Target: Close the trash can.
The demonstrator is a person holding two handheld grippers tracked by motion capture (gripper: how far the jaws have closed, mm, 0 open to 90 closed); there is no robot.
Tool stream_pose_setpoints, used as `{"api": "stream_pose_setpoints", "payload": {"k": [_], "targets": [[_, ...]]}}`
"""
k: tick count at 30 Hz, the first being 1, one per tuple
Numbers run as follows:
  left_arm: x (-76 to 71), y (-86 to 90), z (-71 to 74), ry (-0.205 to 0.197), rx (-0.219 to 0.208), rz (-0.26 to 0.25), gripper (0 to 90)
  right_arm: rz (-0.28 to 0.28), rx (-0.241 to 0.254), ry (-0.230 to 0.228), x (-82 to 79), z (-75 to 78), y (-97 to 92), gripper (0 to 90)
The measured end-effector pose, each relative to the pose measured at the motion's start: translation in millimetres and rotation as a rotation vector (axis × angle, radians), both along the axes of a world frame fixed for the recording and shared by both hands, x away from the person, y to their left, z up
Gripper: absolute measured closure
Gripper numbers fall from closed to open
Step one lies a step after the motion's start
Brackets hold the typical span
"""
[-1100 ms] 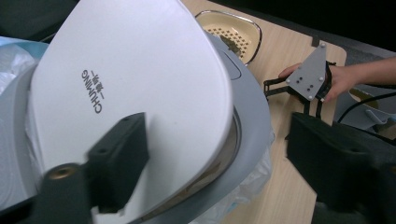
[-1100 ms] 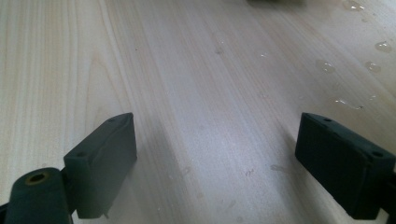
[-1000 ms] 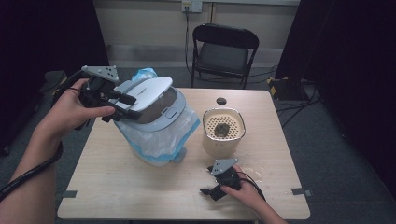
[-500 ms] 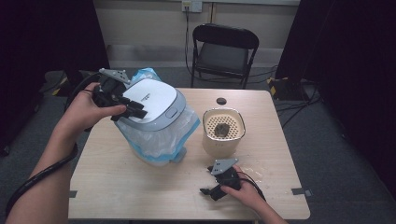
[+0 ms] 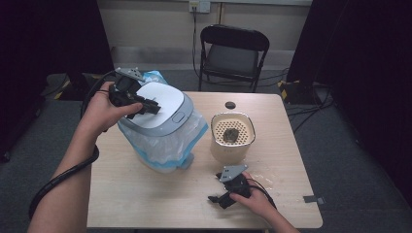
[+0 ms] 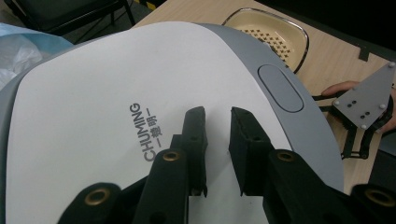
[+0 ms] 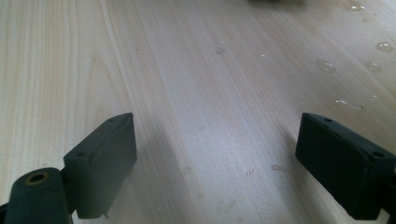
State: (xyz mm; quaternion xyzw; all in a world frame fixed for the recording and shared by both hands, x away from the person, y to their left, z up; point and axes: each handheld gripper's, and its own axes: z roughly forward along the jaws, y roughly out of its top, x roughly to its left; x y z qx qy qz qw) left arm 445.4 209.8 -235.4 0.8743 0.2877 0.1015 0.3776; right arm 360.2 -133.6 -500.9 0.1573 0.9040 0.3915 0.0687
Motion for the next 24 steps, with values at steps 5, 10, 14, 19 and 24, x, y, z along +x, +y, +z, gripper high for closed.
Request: {"api": "stream_pose_setpoints", "payload": {"k": [5,10,14,19,24], "targets": [[-1.1,0.4,-5.6,-0.017,-0.032,-0.002,77.7,0.004,-0.001,-0.003,0.2,-0.1,0.1,11.2],[-4.0,-6.4,-1.8,-0.021,0.028,-0.011,36.1,0.004,0.0,-0.003,0.3,-0.1,0.1,11.3],[-8.7,-4.0,-4.6,-0.015,0.018,-0.026,17.0,0.003,0.0,-0.001,0.2,-0.1,0.1,11.3],[-20.8,12.5,-3.6,-0.013,-0.005,0.015,16.0,0.006,-0.001,-0.005,0.4,0.0,0.1,11.2],[-33.5,23.4,-1.1,-0.012,-0.013,0.027,16.0,0.003,-0.002,-0.002,0.1,0.0,0.2,11.2]]}}
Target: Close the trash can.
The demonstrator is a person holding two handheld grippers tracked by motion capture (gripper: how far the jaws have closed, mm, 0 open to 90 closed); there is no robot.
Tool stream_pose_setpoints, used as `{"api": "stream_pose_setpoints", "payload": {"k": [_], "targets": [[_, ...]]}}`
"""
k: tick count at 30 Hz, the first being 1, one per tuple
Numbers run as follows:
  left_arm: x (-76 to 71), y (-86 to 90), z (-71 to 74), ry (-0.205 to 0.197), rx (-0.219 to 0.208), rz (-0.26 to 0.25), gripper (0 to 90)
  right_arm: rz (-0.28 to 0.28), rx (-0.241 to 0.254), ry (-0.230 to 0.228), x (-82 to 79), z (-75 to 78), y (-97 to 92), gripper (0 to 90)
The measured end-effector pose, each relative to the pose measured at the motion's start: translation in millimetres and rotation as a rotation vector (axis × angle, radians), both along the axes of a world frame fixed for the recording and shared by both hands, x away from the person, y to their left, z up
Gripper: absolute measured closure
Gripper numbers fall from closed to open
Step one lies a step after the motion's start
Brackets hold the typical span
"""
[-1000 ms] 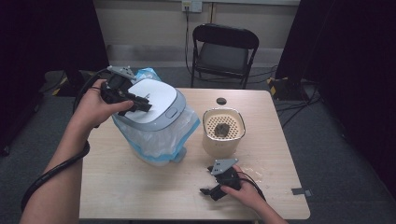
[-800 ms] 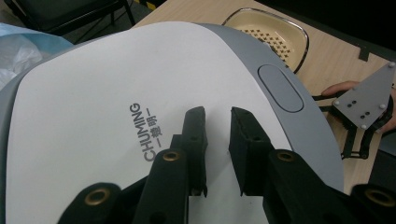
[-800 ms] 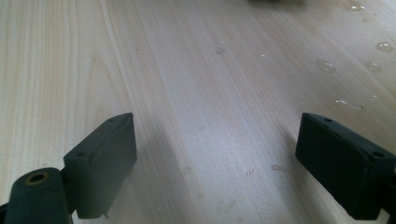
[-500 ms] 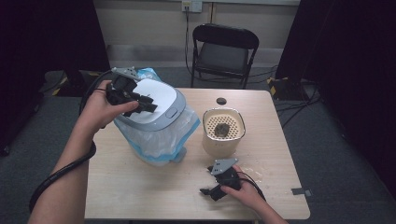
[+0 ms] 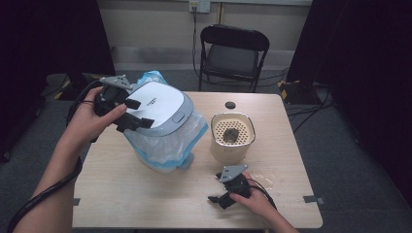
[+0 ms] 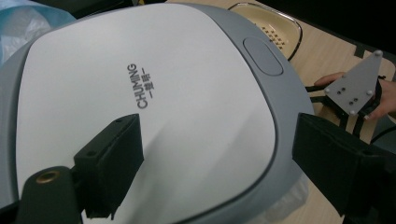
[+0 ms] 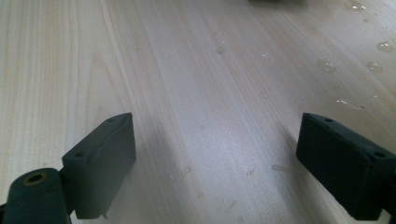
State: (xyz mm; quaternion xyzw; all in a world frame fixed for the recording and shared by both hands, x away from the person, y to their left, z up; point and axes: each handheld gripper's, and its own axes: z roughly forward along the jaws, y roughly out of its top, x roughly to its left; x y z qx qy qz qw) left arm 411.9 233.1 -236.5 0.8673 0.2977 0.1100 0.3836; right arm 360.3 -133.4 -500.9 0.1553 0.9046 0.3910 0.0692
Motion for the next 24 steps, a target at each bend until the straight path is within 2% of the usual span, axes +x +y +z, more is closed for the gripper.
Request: {"api": "stream_pose_setpoints", "payload": {"k": [3,7,13,17,20,24], "targets": [[-4.6,4.7,-0.4,-0.001,-0.003,0.004,16.1,0.0,0.0,0.0,0.0,0.0,0.0,11.2],[-14.4,14.0,-2.5,-0.006,-0.035,0.013,16.0,-0.001,0.001,-0.001,0.1,-0.1,0.1,11.2],[-21.3,23.8,-8.3,-0.003,-0.033,0.022,16.0,-0.001,0.0,-0.003,0.1,-0.1,0.1,11.2],[-27.8,30.2,-14.9,-0.007,-0.052,0.026,15.7,-0.001,0.0,-0.002,0.1,-0.1,0.1,11.2],[-31.8,32.7,-17.1,-0.002,-0.039,0.023,16.0,0.0,0.0,-0.004,0.2,-0.1,0.1,11.2],[-38.0,36.9,-20.8,0.004,-0.042,0.029,16.0,0.0,0.001,-0.002,0.1,-0.1,0.1,11.2]]}}
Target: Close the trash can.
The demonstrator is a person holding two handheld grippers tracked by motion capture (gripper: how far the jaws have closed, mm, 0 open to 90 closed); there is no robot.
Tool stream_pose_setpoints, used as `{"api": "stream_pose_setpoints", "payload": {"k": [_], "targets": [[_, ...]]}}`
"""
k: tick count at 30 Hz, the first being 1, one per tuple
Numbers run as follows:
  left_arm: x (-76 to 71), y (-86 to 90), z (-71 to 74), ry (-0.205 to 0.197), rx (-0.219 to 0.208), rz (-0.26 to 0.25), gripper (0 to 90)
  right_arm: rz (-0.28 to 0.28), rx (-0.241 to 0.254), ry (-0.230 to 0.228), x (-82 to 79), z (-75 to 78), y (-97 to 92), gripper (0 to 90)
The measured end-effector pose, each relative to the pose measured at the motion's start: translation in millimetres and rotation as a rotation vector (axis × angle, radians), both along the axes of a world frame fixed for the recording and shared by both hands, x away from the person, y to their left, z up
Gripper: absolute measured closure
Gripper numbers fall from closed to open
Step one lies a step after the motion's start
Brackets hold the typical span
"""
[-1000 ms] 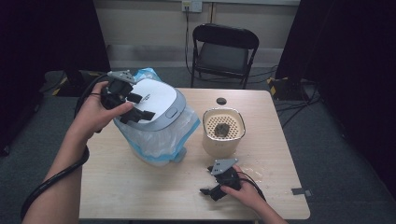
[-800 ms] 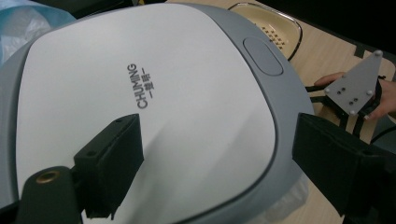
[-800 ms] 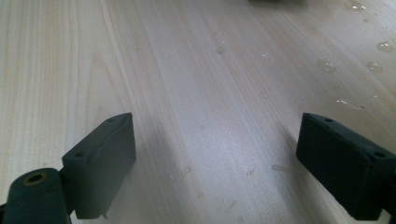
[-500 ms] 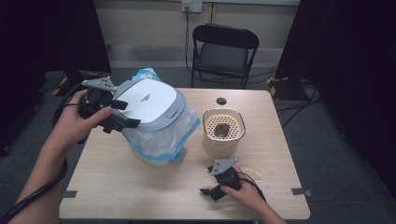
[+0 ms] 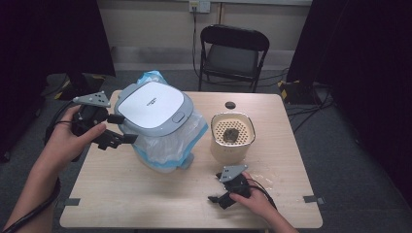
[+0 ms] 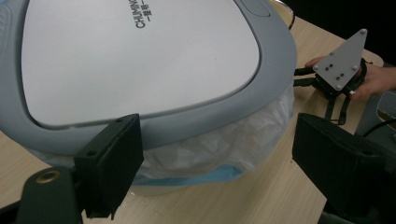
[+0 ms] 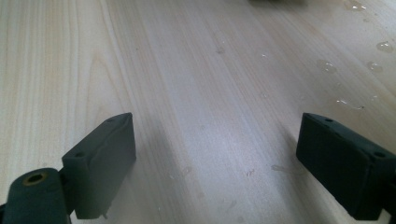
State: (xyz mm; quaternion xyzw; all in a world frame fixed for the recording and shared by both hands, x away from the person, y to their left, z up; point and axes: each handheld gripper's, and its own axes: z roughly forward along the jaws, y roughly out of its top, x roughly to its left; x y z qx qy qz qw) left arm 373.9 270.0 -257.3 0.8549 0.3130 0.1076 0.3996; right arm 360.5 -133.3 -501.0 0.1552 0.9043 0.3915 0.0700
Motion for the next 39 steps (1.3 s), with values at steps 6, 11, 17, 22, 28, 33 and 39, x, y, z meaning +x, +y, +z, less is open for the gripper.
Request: {"api": "stream_pose_setpoints", "payload": {"k": [6,11,17,22,28,33,39], "targets": [[-6.3,6.9,-3.9,-0.005,-0.011,0.007,16.0,-0.001,-0.001,-0.001,0.0,0.1,0.0,11.2],[-12.2,12.2,-15.2,-0.007,-0.019,0.011,16.0,-0.002,0.0,-0.003,0.0,0.0,0.0,11.2],[-16.8,11.7,-28.1,-0.008,-0.022,-0.003,16.0,-0.001,0.001,-0.001,0.0,0.0,0.1,11.2],[-20.9,9.7,-40.8,-0.017,-0.028,-0.015,15.9,-0.002,0.001,-0.001,0.0,0.0,0.1,11.2],[-29.1,10.6,-62.2,-0.01,-0.047,-0.018,15.9,-0.002,0.0,-0.001,-0.1,0.0,0.0,11.1],[-31.7,13.8,-76.7,-0.013,-0.056,-0.013,15.9,-0.002,0.0,0.0,-0.3,0.0,0.1,11.1],[-33.3,12.0,-94.6,-0.013,-0.067,-0.017,16.0,0.0,0.0,0.002,-0.3,0.0,0.0,11.1]]}}
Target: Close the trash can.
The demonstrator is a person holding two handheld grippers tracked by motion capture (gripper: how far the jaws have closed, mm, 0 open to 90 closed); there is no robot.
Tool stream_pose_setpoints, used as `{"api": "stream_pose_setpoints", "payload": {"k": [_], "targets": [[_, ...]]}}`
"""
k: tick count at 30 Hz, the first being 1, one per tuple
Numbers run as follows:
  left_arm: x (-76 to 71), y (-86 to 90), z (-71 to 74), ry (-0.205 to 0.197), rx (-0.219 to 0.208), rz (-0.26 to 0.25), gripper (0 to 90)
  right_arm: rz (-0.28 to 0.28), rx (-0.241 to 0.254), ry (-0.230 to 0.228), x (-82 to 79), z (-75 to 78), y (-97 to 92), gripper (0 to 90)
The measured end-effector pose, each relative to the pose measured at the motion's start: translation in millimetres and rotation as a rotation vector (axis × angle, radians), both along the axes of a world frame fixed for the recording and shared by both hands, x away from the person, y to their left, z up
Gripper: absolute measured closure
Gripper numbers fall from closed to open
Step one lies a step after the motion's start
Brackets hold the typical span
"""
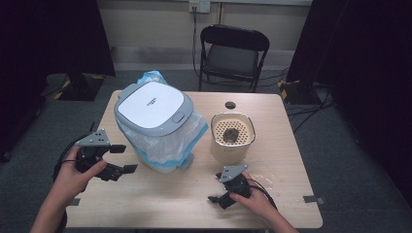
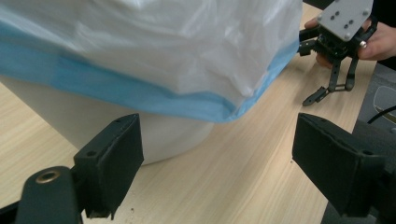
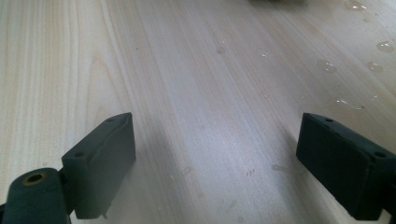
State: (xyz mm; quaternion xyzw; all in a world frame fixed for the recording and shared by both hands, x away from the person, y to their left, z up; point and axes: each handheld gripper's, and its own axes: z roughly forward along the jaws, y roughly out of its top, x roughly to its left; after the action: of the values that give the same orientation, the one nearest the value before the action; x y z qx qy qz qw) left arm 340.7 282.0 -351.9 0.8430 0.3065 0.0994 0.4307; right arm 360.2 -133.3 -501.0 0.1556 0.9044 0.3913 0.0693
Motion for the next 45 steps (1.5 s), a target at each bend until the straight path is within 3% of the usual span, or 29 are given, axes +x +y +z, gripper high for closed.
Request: {"api": "stream_pose_setpoints", "payload": {"k": [9,13,23,31,39,43,44,45], "targets": [[-4.0,-5.9,-21.6,-0.003,0.008,-0.023,15.9,0.0,0.0,0.0,0.0,0.0,0.0,11.1],[-6.7,-10.6,-36.0,-0.014,-0.009,-0.037,15.9,0.0,0.0,0.0,-0.1,0.0,0.0,11.1],[-10.1,-28.4,-71.0,0.032,-0.003,-0.066,15.9,0.0,-0.001,0.0,0.0,0.0,0.0,11.0],[-14.8,-45.2,-96.4,0.032,0.002,-0.109,15.9,0.0,-0.001,-0.001,0.0,0.0,0.0,11.0],[-17.8,-58.7,-111.2,0.037,0.049,-0.146,15.9,-0.002,-0.001,-0.001,-0.1,0.0,0.0,10.9],[-21.0,-66.6,-117.9,0.031,0.052,-0.159,15.9,-0.003,-0.002,-0.001,-0.1,0.0,0.1,10.8],[-22.8,-70.5,-120.7,0.03,0.08,-0.177,15.9,-0.003,-0.002,-0.002,-0.1,0.0,0.1,10.8],[-22.8,-70.5,-120.7,0.03,0.08,-0.177,15.9,-0.003,-0.002,-0.002,-0.1,0.0,0.1,10.8]]}}
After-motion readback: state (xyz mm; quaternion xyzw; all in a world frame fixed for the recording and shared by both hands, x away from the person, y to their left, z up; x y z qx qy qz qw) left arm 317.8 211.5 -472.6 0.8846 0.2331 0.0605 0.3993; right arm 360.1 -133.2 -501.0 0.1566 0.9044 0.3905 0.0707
